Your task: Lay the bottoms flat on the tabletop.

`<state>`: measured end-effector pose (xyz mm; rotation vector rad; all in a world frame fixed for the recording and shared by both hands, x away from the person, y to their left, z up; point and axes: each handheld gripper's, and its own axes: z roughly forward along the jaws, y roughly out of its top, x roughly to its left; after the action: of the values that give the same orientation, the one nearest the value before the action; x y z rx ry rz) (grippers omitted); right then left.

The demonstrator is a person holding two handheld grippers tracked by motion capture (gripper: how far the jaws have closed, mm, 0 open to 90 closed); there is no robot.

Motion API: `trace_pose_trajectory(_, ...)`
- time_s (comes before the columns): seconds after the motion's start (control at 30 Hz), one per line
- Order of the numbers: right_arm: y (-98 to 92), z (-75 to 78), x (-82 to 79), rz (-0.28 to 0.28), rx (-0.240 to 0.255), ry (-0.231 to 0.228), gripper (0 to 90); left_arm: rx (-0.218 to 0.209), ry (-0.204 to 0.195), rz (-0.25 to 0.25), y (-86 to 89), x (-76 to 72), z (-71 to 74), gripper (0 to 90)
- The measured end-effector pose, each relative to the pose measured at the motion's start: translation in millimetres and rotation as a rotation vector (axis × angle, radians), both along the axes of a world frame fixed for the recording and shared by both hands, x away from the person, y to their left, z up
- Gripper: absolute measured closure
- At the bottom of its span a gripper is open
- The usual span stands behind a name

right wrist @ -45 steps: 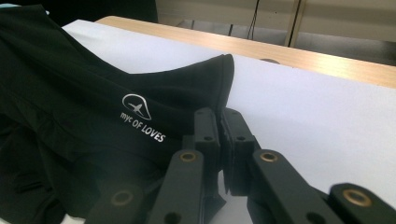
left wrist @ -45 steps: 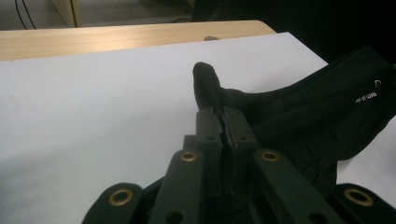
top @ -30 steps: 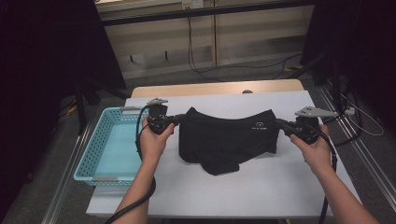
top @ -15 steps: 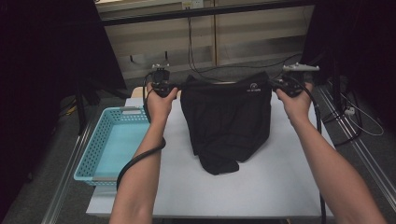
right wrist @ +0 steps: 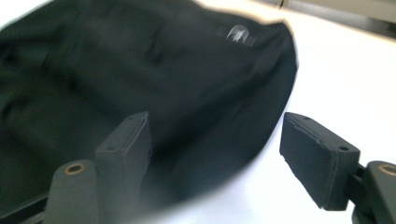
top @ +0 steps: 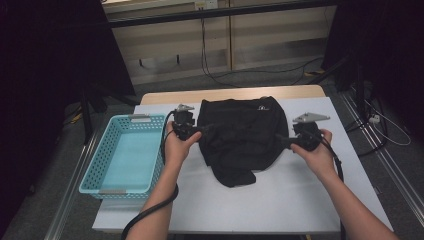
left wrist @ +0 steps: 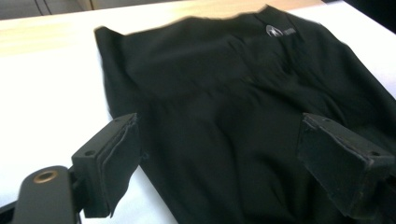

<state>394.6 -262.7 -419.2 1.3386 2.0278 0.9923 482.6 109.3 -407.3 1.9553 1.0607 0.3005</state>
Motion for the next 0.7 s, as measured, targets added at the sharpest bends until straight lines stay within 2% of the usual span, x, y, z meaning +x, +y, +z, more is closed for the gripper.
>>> trace_pose_trajectory(0.13, 2.4, -12.9, -32.9, 0.014, -0.011, 0.011, 24.1, 0.01, -0.01, -0.032, 1.5, -24.2, -4.4, 13.3)
trace_pose_trajectory(0.2, 3.4, -16.5, -43.5, 0.017, -0.011, 0.014, 24.1, 0.005, -0.012, -0.039, 1.6, -33.8, -5.0, 12.8)
trace_pose_trajectory(0.27, 4.9, -17.7, -52.2, 0.023, 0.011, 0.017, 24.1, 0.007, -0.027, -0.052, 1.8, -43.1, -4.9, 12.6)
trace_pose_trajectory(0.43, 14.9, -18.0, -64.0, 0.054, 0.027, 0.014, 24.4, 0.012, -0.037, -0.079, 2.2, -57.6, -10.0, 12.3)
trace_pose_trajectory(0.57, 24.5, -26.0, -66.7, 0.102, 0.014, 0.042, 25.5, 0.005, -0.055, -0.086, 2.1, -63.2, -15.4, 12.6)
trace_pose_trajectory(0.63, 25.6, -27.6, -66.0, 0.106, 0.012, 0.048, 25.5, 0.038, -0.053, -0.097, 3.1, -63.4, -15.4, 12.4)
trace_pose_trajectory(0.7, 25.5, -28.8, -66.0, 0.1, 0.016, 0.044, 25.5, 0.027, -0.059, -0.088, 4.9, -65.3, -15.2, 12.2)
